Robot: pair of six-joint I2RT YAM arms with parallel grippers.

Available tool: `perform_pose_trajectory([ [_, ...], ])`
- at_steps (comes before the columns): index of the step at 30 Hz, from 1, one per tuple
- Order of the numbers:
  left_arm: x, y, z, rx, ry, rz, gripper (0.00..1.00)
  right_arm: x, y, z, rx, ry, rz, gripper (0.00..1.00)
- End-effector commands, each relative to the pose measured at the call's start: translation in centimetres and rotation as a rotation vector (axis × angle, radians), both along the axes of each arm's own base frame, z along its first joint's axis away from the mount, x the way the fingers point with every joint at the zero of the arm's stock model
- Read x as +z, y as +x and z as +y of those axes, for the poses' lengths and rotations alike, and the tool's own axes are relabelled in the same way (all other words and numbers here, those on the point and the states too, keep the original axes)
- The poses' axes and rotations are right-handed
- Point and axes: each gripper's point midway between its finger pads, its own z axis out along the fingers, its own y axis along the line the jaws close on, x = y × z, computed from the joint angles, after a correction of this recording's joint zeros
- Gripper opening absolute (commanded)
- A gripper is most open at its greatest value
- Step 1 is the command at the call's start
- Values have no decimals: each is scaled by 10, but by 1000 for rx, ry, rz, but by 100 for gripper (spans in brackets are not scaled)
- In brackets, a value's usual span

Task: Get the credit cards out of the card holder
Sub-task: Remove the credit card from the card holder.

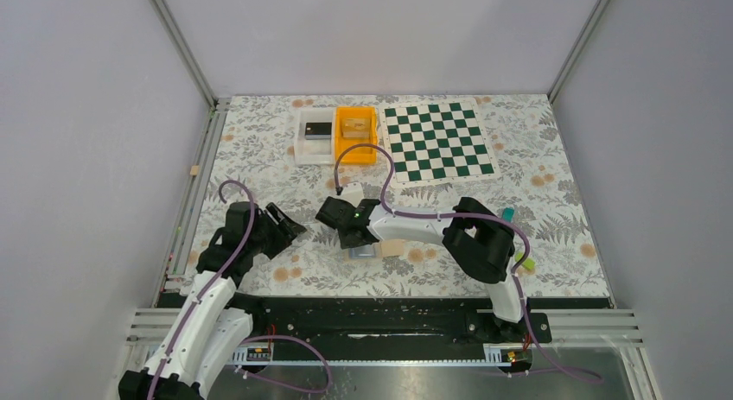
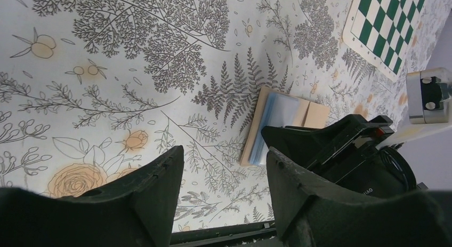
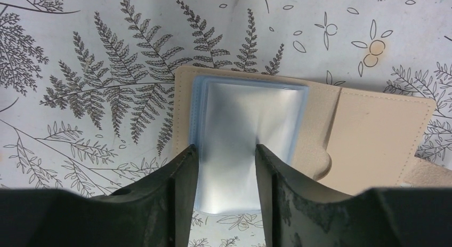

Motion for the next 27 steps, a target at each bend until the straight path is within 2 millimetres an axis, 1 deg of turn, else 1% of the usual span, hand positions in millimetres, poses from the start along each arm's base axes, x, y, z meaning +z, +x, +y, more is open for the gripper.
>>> perform_pose_trajectory([
  [1,7,8,-12,-44,-55,-46,58,9,1,-4,-11,17,-29,48],
  [4,8,9,-26,-100,-119,-44,58,17,2,-3,-28,79,-34,44],
  [8,1,10,-33,-134,-145,-4,58,28,5,-4,-45,145,-54,37],
  [11,-3,8,-38,-159,-161,6,58,35,6,-7,-51,183,-68,28],
  [13,-7,7,-40,-166,-169,16,58,37,8,-9,-55,200,-73,20],
  [16,-11,7,-42,-172,-182,27,58,37,9,-15,-61,200,-75,14],
  [20,-16,5,-51,-209,-212,49,58,38,9,-23,-58,194,-76,6],
  [21,-18,5,-54,-219,-217,58,58,39,9,-25,-57,196,-75,6],
  [22,-19,5,-56,-228,-219,63,58,41,8,-25,-47,207,-71,11],
  [23,-20,4,-58,-233,-218,72,58,41,8,-24,-26,217,-64,21],
  [25,-22,4,-62,-243,-220,75,58,42,5,-23,10,221,-41,44],
  [26,-22,5,-64,-248,-224,74,58,41,4,-25,17,213,-33,53],
  [27,-23,5,-67,-255,-228,79,58,40,4,-27,19,204,-27,60],
])
